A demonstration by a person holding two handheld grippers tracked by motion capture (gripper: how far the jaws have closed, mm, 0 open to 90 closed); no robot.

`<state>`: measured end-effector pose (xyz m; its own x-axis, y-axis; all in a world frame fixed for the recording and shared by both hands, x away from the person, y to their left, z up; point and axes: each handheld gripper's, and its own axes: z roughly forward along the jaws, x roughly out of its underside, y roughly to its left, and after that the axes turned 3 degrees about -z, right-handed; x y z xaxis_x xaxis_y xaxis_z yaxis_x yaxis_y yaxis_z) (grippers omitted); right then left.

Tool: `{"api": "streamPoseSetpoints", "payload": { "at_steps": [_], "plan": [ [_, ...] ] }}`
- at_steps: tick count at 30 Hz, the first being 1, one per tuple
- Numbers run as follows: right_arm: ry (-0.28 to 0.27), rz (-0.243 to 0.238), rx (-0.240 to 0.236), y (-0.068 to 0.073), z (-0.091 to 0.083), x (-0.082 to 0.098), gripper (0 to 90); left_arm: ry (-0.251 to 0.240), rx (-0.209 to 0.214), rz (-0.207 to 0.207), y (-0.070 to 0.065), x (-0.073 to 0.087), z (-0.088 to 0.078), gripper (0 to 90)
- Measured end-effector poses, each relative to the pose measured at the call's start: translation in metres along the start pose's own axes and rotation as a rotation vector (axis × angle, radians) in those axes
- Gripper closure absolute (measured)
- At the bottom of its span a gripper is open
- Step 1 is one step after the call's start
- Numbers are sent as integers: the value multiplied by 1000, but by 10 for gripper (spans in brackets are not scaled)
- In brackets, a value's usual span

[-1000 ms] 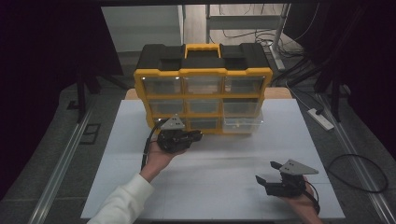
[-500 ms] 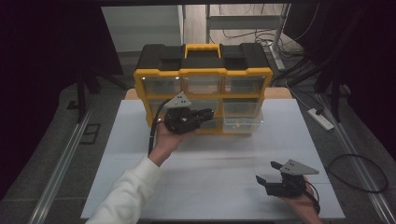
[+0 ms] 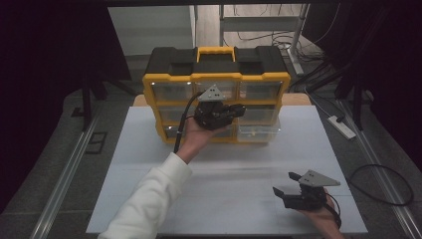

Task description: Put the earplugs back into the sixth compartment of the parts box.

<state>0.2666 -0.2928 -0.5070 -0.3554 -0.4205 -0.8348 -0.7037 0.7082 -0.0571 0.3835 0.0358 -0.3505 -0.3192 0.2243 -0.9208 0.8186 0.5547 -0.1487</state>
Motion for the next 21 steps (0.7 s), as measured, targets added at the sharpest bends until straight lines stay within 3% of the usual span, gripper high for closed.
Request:
{"api": "streamPoseSetpoints", "payload": {
  "at_steps": [7, 10, 12, 13, 15, 16, 21],
  "plan": [
    [-3, 4, -1, 0, -1, 0, 194, 28, 0, -9, 2, -3, 19, 784],
    [-2, 3, -2, 0, -1, 0, 194, 46, -10, -36, 5, 1, 28, 635],
    [-2, 2, -2, 0, 0, 0, 194, 48, -7, -52, 6, 3, 30, 605],
    [-3, 1, -2, 0, 0, 0, 194, 44, -11, -60, 6, 4, 30, 549],
    [-5, 2, 0, 0, -2, 0, 194, 42, -32, -58, 6, 6, 25, 365],
    [-5, 3, 2, 0, -2, 0, 194, 36, -41, -60, 5, 6, 23, 318],
    [-9, 7, 4, -1, -3, 1, 194, 9, -49, -63, 4, 18, -10, 234]
  ]
}}
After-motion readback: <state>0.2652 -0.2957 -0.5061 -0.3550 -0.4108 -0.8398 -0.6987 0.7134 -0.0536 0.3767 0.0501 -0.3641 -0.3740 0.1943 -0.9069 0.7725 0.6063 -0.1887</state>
